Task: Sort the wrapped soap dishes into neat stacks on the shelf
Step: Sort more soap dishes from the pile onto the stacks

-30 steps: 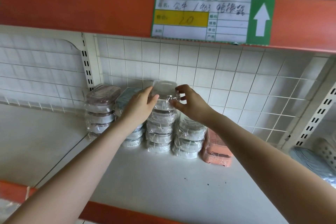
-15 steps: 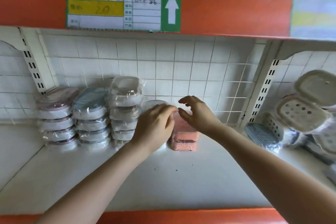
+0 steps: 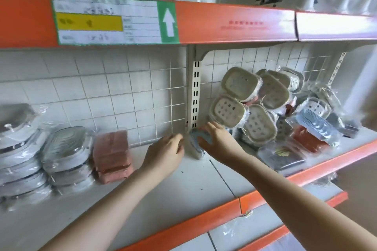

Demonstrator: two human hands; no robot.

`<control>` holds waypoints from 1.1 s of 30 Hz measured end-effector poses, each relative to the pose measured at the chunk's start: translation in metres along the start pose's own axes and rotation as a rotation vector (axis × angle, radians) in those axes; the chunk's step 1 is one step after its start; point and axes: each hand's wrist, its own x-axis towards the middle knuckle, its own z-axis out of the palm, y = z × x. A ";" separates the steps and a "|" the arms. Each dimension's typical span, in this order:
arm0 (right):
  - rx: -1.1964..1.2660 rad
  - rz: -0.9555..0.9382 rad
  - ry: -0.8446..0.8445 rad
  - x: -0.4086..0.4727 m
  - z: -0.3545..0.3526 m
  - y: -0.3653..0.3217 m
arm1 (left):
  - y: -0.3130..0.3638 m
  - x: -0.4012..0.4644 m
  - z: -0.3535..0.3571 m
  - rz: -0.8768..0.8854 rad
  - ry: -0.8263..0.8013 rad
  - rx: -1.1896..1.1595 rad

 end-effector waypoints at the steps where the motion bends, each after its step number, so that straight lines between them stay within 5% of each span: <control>1: -0.001 0.003 0.008 -0.006 -0.007 0.010 | 0.012 0.004 0.006 0.006 -0.002 0.001; 17: 0.027 0.053 0.146 -0.033 -0.105 0.118 | 0.143 0.066 0.059 -0.041 0.028 -0.083; 33: 0.135 0.189 0.320 0.049 -0.121 0.128 | 0.147 0.144 0.100 -0.153 0.043 -0.013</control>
